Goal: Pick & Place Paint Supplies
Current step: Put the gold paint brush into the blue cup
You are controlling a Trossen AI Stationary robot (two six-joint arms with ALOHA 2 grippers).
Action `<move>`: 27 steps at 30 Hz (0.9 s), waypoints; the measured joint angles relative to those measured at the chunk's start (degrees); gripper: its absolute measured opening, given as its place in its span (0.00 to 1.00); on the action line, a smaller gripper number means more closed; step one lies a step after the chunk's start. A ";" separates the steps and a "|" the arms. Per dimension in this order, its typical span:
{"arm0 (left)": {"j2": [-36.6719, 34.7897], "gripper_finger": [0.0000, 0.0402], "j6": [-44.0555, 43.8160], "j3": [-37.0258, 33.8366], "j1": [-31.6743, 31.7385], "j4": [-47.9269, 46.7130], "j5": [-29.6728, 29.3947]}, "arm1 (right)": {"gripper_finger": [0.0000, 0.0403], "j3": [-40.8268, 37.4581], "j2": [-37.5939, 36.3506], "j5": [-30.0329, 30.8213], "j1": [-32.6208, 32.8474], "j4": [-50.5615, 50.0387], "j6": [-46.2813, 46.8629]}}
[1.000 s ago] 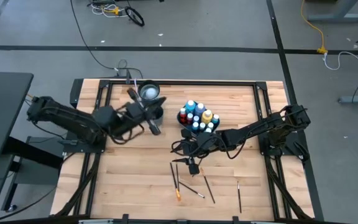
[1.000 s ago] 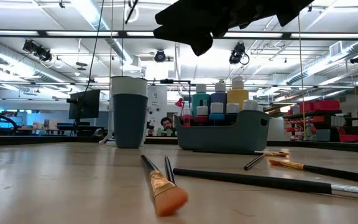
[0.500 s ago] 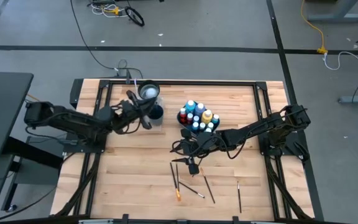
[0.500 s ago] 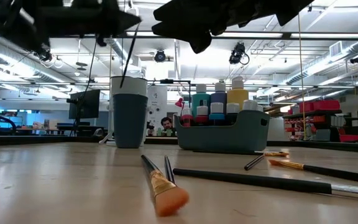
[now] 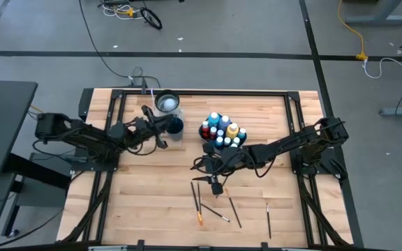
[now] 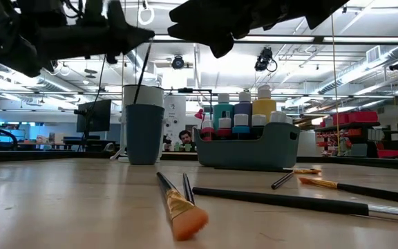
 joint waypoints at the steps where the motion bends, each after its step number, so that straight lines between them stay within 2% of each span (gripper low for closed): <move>1: 1.23 0.00 -0.03 0.21 0.02 0.11 -0.68 | 0.46 0.00 0.00 -0.01 -0.01 0.00 0.04; 6: 8.09 0.00 -1.90 0.20 0.02 -0.56 -6.86 | 0.46 0.00 0.00 -0.01 -0.01 -0.11 0.37; 14: 15.59 0.05 -8.13 0.17 -0.04 -4.04 -10.46 | 0.46 0.00 0.00 -0.01 -0.01 -0.20 0.42; 19: 17.05 0.07 -11.36 0.09 -0.04 -4.64 -12.87 | 0.46 0.00 0.00 -0.01 -0.01 -0.24 0.49; 27: 17.05 0.07 -9.38 0.09 -0.55 -4.11 -12.83 | 0.46 0.00 0.00 -0.01 -0.01 -0.26 0.48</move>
